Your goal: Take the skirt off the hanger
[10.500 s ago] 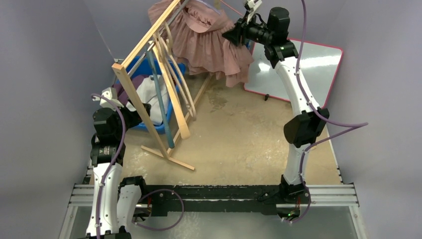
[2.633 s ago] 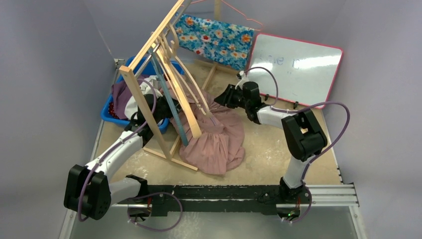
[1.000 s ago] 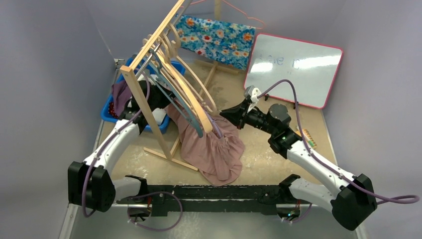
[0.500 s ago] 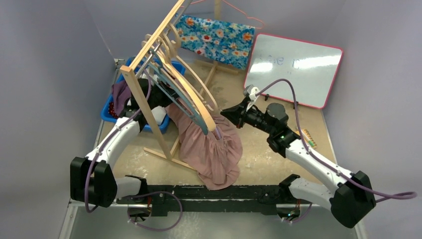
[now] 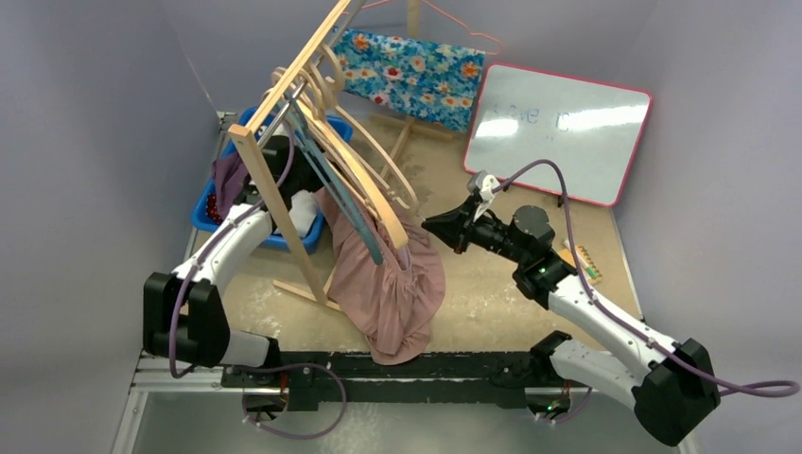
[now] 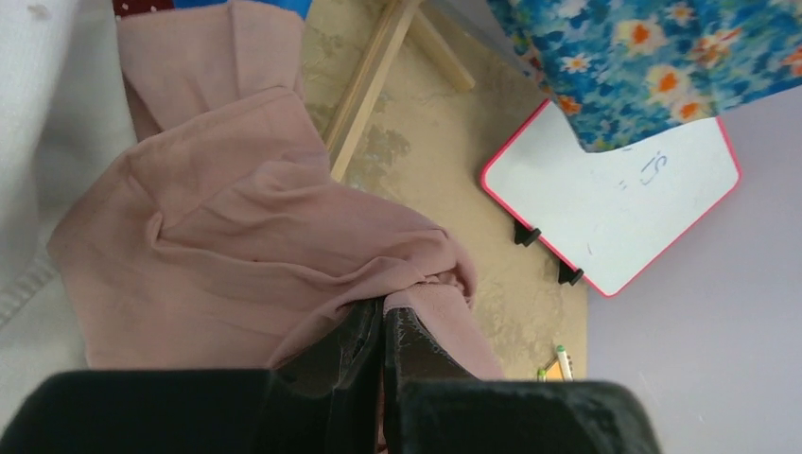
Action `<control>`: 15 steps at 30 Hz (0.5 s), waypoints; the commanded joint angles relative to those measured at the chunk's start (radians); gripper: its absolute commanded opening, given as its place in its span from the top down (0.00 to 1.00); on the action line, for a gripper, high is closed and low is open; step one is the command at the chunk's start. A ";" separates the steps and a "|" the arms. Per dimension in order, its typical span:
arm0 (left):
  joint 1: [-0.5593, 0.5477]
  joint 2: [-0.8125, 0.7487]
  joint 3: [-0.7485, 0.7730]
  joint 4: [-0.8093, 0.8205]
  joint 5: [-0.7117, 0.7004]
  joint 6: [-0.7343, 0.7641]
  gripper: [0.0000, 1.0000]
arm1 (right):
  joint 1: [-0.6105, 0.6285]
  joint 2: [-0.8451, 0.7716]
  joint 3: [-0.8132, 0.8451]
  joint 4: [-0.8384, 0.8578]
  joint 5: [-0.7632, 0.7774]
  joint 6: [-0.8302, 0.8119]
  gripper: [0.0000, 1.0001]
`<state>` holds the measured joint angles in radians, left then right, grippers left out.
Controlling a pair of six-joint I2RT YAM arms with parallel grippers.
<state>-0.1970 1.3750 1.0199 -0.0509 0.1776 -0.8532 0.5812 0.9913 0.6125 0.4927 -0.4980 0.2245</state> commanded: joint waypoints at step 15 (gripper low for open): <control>0.036 0.014 -0.010 0.349 0.150 0.044 1.00 | 0.012 0.044 0.106 -0.178 -0.072 -0.113 1.00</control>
<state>-0.1814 1.4544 1.0199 0.0708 0.3344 -0.8440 0.5797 0.9638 0.6182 0.4129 -0.4789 0.2119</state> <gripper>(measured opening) 0.009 0.012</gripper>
